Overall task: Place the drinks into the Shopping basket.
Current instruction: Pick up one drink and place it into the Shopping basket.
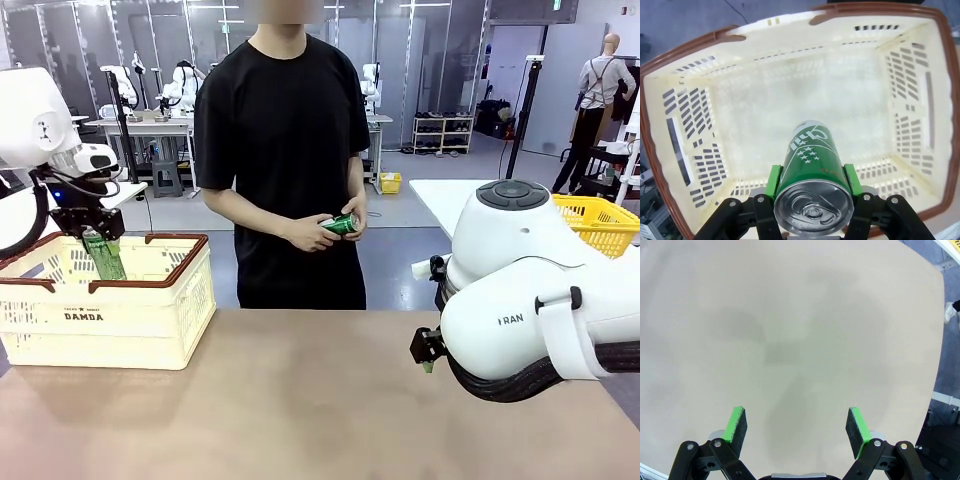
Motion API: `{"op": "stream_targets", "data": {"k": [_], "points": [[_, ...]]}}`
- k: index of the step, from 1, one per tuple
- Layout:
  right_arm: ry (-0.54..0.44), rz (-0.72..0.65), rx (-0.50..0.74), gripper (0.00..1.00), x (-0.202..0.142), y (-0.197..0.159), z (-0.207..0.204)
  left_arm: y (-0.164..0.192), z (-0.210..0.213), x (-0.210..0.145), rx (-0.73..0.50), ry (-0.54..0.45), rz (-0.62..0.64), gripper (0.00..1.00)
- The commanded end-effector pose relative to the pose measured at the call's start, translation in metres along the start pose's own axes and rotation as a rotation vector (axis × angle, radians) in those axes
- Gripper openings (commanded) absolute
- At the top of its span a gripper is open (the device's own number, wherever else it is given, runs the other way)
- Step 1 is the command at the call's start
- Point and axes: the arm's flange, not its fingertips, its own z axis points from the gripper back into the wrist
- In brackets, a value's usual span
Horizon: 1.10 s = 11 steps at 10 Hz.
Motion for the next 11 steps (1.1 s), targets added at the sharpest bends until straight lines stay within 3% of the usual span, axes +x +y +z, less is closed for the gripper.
{"op": "stream_targets", "data": {"k": [1, 4, 8, 11], "points": [[0.001, 0.0, 0.004, 1.0, 0.0, 0.0, -0.001, 0.01, -0.009, 0.007, 0.047, -0.035, 0.023, 0.58], [0.001, 0.0, 0.004, 1.0, 0.0, 0.0, -0.001, 0.023, -0.044, 0.008, 0.104, -0.029, 0.054, 0.58], [0.001, 0.0, 0.004, 1.0, 0.0, 0.0, -0.001, 0.024, -0.074, 0.006, 0.051, -0.058, 0.066, 0.58], [0.001, 0.0, 0.004, 1.0, 0.0, 0.0, -0.001, 0.015, -0.096, 0.003, 0.04, -0.025, 0.039, 0.58]]}}
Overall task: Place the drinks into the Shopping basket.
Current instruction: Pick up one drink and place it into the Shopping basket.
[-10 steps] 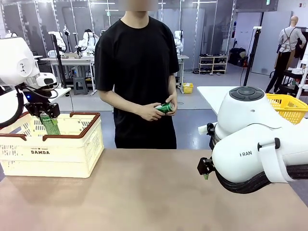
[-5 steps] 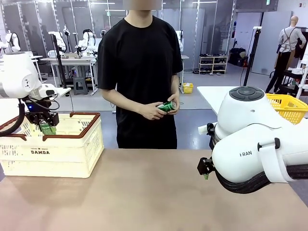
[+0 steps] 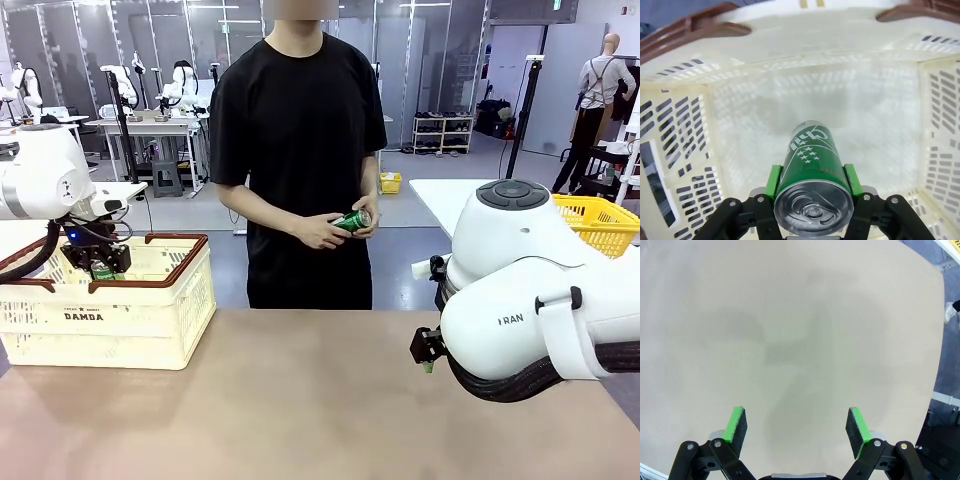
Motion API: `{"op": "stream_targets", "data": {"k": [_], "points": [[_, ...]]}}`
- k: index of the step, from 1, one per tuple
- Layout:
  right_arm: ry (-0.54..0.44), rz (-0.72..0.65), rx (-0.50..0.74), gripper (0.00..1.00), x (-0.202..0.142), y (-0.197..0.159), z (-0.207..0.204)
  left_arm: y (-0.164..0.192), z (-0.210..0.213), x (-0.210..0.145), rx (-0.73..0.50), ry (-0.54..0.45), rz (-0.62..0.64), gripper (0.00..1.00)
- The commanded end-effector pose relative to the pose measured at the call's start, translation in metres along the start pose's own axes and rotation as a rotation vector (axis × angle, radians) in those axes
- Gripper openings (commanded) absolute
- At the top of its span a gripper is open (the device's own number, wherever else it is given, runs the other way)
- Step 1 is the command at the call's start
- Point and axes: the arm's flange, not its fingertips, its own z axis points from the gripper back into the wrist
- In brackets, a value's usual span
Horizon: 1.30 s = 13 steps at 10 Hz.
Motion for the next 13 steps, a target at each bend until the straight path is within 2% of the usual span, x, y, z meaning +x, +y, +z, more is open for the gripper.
{"op": "stream_targets", "data": {"k": [1, 6, 11, 13], "points": [[0.001, 0.0, 0.004, 1.0, 0.0, 0.0, -0.001, -0.006, -0.015, -0.001, -0.012, -0.002, -0.019, 0.58], [0.001, 0.0, 0.004, 1.0, 0.0, 0.0, -0.001, -0.009, -0.035, -0.005, -0.064, -0.005, -0.015, 0.58], [0.001, 0.0, 0.004, 1.0, 0.0, 0.0, -0.001, -0.009, -0.038, -0.006, -0.037, 0.049, -0.032, 0.58], [0.001, 0.0, 0.004, 1.0, 0.0, 0.0, -0.001, -0.009, -0.032, -0.008, -0.026, 0.061, -0.033, 0.78]]}}
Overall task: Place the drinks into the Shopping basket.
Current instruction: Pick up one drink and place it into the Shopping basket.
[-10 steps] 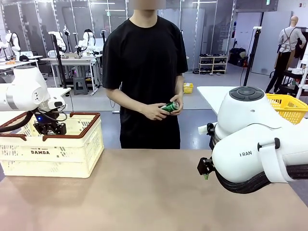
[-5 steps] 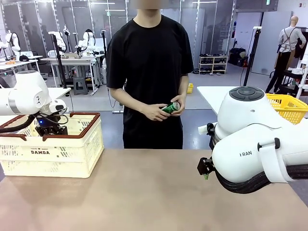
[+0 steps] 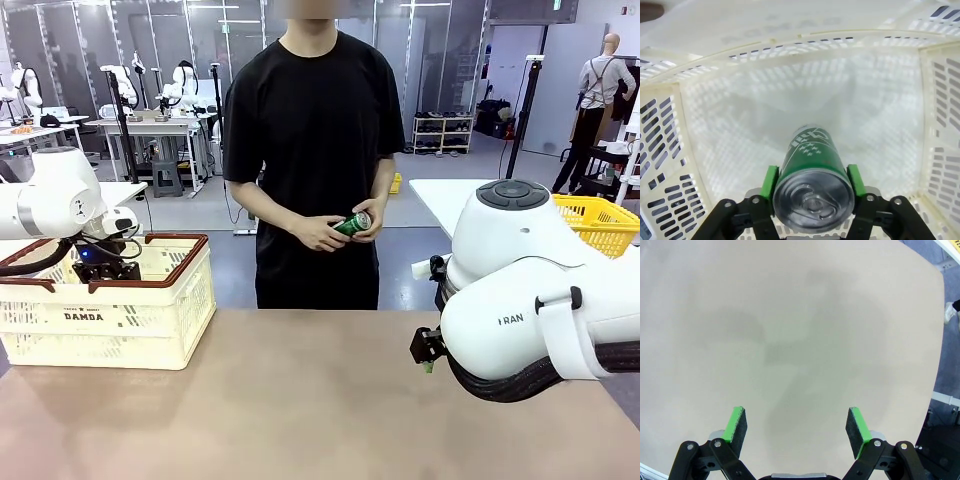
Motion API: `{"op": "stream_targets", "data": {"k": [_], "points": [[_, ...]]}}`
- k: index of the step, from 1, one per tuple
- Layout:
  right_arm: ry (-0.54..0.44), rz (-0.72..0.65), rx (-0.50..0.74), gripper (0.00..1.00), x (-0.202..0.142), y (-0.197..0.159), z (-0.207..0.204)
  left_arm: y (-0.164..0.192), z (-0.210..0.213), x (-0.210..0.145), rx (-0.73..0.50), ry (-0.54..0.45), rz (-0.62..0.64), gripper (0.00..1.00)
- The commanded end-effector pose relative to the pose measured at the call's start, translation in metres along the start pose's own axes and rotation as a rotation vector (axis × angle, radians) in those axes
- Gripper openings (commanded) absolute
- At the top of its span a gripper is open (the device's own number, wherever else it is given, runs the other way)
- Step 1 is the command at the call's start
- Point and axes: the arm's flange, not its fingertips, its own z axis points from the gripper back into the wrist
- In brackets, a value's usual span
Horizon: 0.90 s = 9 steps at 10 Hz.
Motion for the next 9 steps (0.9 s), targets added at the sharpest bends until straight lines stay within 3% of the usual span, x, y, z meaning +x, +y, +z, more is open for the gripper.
{"op": "stream_targets", "data": {"k": [1, 2, 3, 9], "points": [[0.001, 0.0, 0.004, 1.0, 0.0, 0.0, -0.001, 0.003, 0.008, -0.003, 0.019, 0.026, -0.018, 0.86], [0.001, 0.0, 0.004, 1.0, 0.0, 0.0, -0.001, 0.002, 0.012, -0.003, 0.033, 0.03, -0.019, 0.97], [0.001, 0.0, 0.004, 1.0, 0.0, 0.0, -0.001, 0.001, 0.016, -0.004, 0.035, 0.027, -0.014, 1.0], [0.001, 0.0, 0.004, 1.0, 0.0, 0.0, -0.001, -0.019, 0.082, -0.028, 0.041, 0.088, -0.033, 1.0]]}}
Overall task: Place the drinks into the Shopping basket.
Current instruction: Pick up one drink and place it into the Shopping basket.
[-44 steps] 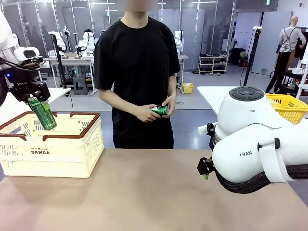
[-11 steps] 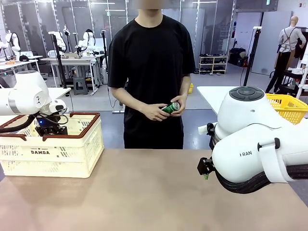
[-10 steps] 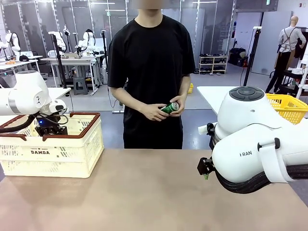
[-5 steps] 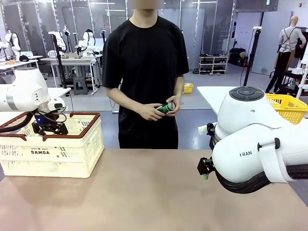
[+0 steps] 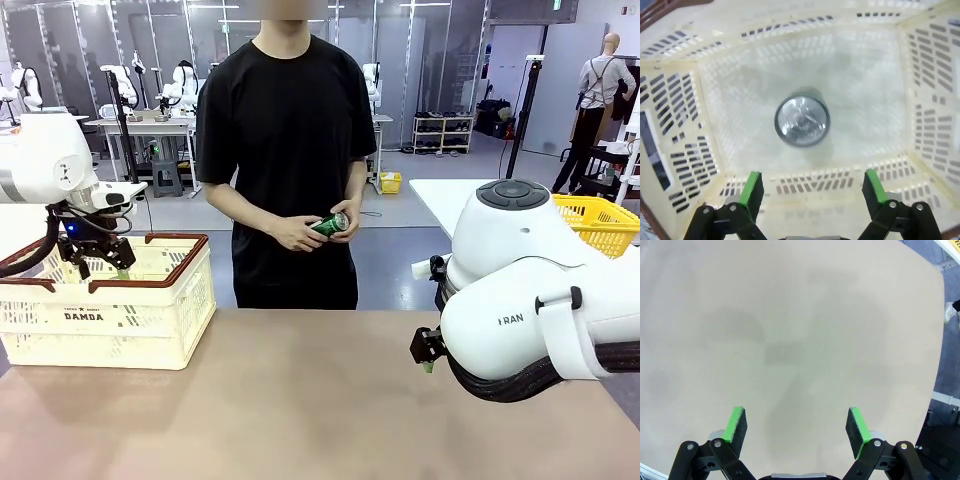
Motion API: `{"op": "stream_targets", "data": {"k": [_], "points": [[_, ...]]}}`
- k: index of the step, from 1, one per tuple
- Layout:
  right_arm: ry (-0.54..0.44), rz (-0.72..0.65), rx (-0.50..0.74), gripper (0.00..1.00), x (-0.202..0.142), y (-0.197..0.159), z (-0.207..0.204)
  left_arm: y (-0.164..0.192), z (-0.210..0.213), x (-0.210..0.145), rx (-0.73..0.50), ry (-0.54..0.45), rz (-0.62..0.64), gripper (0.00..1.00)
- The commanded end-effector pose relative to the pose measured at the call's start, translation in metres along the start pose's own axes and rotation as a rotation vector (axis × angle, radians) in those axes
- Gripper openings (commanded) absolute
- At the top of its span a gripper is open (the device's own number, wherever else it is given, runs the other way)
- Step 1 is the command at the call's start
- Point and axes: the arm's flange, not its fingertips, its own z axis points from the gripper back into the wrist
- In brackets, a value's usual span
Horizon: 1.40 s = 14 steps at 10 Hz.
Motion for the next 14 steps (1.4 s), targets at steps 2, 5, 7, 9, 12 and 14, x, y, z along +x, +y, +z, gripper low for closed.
{"op": "stream_targets", "data": {"k": [2, 5, 7, 9, 12, 14], "points": [[0.001, 0.0, 0.004, 1.0, 0.0, 0.0, -0.001, -0.01, 0.021, -0.017, 0.022, 0.017, 0.018, 1.0], [0.001, 0.0, 0.004, 1.0, 0.0, 0.0, -0.001, -0.007, 0.027, -0.011, 0.004, 0.0, 0.006, 1.0], [0.001, 0.0, 0.004, 1.0, 0.0, 0.0, -0.001, -0.007, 0.027, -0.011, 0.004, 0.0, 0.006, 1.0], [0.001, 0.0, 0.004, 1.0, 0.0, 0.0, -0.001, -0.007, 0.027, -0.011, 0.004, 0.0, 0.006, 1.0], [0.001, 0.0, 0.004, 1.0, 0.0, 0.0, -0.001, -0.007, 0.027, -0.011, 0.004, 0.0, 0.006, 1.0], [0.001, 0.0, 0.004, 1.0, 0.0, 0.0, -0.001, -0.007, 0.027, -0.011, 0.004, 0.0, 0.006, 1.0]]}}
